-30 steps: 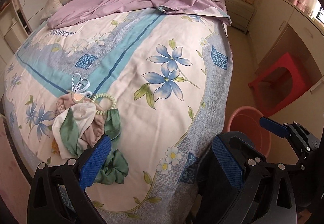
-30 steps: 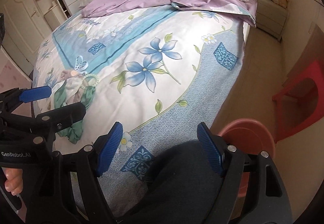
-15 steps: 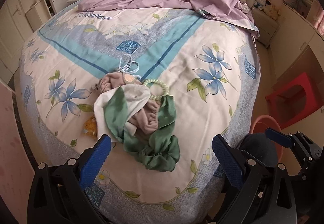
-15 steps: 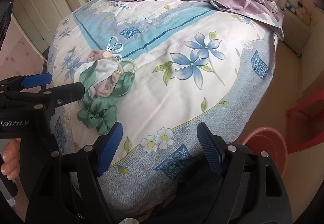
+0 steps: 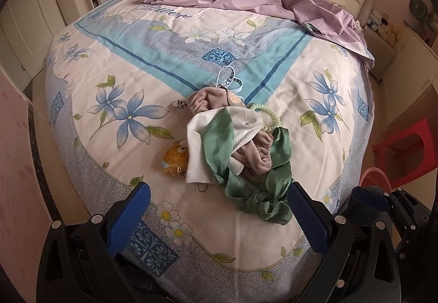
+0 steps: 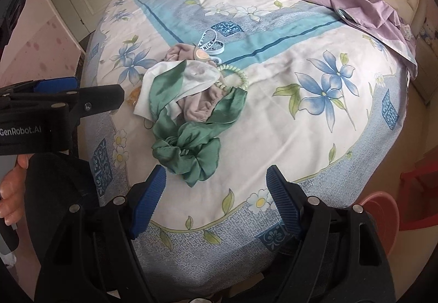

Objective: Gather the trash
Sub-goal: 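Move both tools back toward the remaining items on the bed, then grasp the green satin cloth with the right tool while the left tool grasps the white cloth, then carry the green cloth and white cloth in both tools over the pink bucket, then open both tools to drop the green and white cloths into the bucket, then move both tools back to the beige garment and orange plush toy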

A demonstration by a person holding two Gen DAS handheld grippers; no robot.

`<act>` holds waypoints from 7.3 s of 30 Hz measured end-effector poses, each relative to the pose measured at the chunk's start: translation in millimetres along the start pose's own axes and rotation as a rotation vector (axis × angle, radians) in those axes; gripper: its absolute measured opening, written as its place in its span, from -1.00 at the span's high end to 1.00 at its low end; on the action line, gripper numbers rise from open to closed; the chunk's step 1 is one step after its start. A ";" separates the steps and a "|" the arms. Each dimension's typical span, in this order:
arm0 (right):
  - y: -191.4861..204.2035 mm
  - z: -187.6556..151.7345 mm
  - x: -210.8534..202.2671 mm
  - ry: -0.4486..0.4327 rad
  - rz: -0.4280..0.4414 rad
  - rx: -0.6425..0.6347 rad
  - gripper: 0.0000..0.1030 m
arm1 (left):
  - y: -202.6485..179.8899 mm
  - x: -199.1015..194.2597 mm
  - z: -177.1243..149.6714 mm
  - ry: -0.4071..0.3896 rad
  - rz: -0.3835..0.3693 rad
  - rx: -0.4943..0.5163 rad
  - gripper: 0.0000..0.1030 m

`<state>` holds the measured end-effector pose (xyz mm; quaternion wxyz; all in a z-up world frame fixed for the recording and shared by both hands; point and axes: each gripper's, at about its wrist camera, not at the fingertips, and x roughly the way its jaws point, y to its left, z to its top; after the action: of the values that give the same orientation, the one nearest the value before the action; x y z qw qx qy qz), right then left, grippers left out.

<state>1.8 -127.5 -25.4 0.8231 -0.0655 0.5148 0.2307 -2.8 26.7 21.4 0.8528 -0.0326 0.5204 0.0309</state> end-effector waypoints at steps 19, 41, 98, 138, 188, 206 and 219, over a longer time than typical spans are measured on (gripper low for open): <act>33.5 6.6 73.9 0.123 0.021 -0.094 0.02 | 42.8 34.5 6.6 0.033 0.013 -0.058 -0.91; -50.0 40.8 -11.7 -0.151 -0.177 0.037 0.83 | 41.5 105.3 35.4 0.097 -0.046 -0.019 -0.90; -100.6 -35.8 -103.8 -0.201 -0.164 0.107 0.83 | -111.1 -5.6 5.6 0.048 -0.130 0.278 0.79; -282.7 -124.8 -186.8 -0.299 -0.439 0.482 0.83 | -377.8 8.1 12.7 0.064 -0.311 0.678 0.79; -349.6 -219.2 -149.4 -0.194 -0.429 0.711 0.76 | -481.8 43.6 -60.7 0.116 -0.271 0.897 -0.74; -339.6 -197.2 -130.6 -0.182 -0.466 0.683 -0.09 | -417.3 39.0 -25.9 0.071 -0.217 0.722 -0.91; -303.1 -146.5 -110.8 -0.196 -0.387 0.579 -0.23 | -335.7 34.3 -8.0 0.043 -0.139 0.546 -0.91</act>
<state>-22.6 -480.9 -35.1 0.8815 0.0963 0.4553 -0.0795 34.8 -307.7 -4.9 0.8189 0.1621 0.5238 -0.1694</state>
